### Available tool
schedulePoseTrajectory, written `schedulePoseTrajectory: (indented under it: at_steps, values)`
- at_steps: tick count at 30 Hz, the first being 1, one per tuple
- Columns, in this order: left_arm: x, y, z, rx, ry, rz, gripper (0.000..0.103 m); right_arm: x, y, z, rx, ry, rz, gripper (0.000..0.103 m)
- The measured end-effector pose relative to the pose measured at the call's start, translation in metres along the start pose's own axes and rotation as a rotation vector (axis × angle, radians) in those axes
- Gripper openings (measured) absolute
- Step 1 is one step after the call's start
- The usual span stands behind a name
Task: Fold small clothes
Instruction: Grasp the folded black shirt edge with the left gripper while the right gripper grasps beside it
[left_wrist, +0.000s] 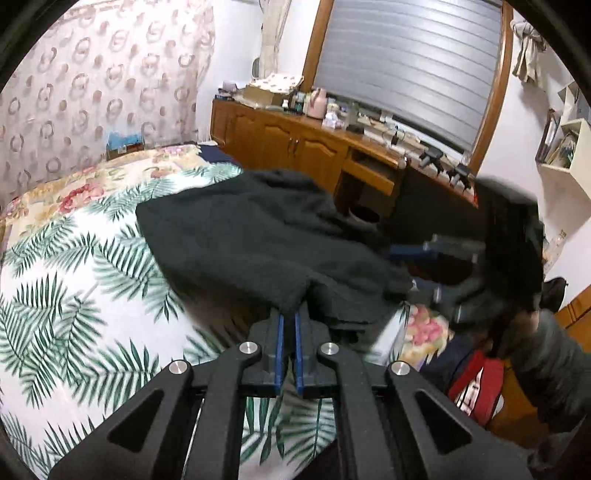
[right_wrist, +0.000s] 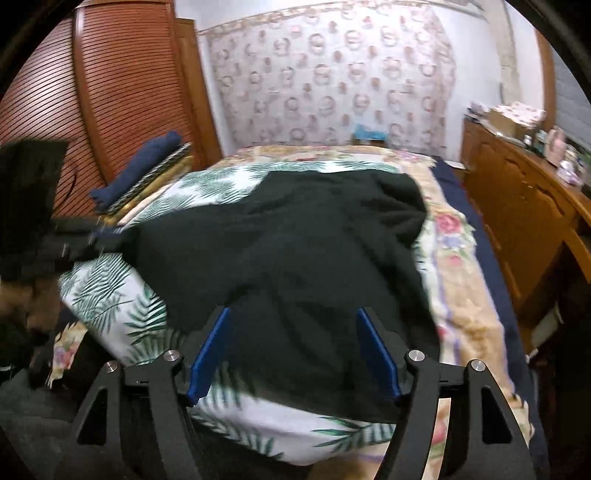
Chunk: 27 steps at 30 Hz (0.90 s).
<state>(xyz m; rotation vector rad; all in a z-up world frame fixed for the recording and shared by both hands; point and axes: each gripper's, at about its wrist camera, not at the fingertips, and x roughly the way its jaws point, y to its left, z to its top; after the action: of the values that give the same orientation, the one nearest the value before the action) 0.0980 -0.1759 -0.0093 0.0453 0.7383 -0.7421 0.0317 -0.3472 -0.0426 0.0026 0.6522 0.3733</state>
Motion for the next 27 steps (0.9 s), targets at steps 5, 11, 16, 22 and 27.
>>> schedulePoseTrajectory:
  at_steps: [5,11,16,22,27]
  values:
    - [-0.004,0.005,0.014,-0.022,-0.046,0.005,0.005,0.01,0.003,-0.009,-0.101,0.036,0.004,0.072]
    - [-0.006,0.007,0.016,-0.036,-0.062,0.002,0.005,0.024,-0.013,-0.011,-0.151,0.061,-0.125,0.072]
    - [-0.012,0.005,0.016,-0.041,-0.077,-0.003,0.005,0.033,-0.035,-0.007,-0.164,0.07,-0.185,0.072]
    - [-0.019,0.006,0.013,-0.044,-0.094,-0.001,0.005,0.04,-0.039,-0.007,-0.171,0.06,-0.232,0.043]
    - [-0.029,0.012,0.006,-0.056,-0.106,0.007,0.005,0.04,-0.026,0.0,-0.172,0.035,-0.23,0.016]
